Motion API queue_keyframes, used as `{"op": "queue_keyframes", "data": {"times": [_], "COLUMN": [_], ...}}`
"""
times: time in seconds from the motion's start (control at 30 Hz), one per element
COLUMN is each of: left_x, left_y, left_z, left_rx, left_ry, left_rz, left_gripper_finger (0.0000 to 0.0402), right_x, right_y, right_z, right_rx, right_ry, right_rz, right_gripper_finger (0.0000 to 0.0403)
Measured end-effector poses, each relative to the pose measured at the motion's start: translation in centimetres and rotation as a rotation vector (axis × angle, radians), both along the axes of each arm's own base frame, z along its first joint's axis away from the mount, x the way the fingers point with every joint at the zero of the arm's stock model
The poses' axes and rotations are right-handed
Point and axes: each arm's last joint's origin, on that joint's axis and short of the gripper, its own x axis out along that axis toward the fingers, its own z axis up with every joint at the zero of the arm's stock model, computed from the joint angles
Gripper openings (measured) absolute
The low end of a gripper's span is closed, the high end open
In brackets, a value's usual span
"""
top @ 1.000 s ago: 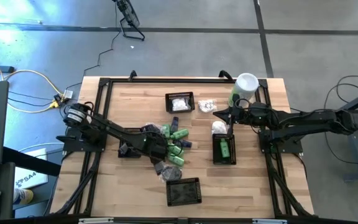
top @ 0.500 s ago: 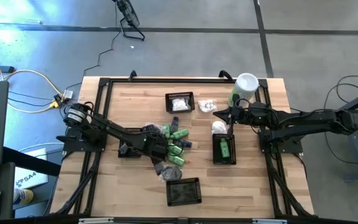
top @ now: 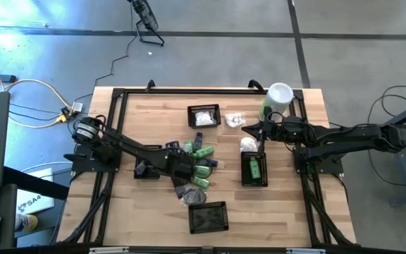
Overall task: Pick & Place Travel size toiletries
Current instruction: Put the left black brush into the bottom middle black bin
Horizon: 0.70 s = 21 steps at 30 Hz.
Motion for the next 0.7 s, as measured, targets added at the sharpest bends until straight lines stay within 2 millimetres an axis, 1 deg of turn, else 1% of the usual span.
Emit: {"op": "queue_keyframes", "data": {"times": [0.27,0.47,0.57,0.7], "left_x": [0.7,1.4,1.7,1.5], "left_y": [-0.1,-0.2,0.0,1.6], "left_z": [3.5,5.6,6.7,7.7], "left_rx": [0.038,0.065,0.088,0.107], "left_ry": [0.034,0.006,0.004,0.047], "left_rz": [-0.032,-0.075,-0.083,-0.070], "left_gripper_finger": [0.0000,0.0000,0.0000,0.0000], "right_x": [0.0,0.0,0.0,0.0], "right_y": [0.0,0.0,0.0,0.0], "right_z": [-0.1,-0.1,-0.1,-0.1], "right_rx": [0.001,0.001,0.001,0.001], "right_ry": [0.006,0.007,0.007,0.007], "right_rz": [0.000,0.000,0.000,0.000], "right_gripper_finger": [0.0003,0.0003,0.0003,0.0003]}}
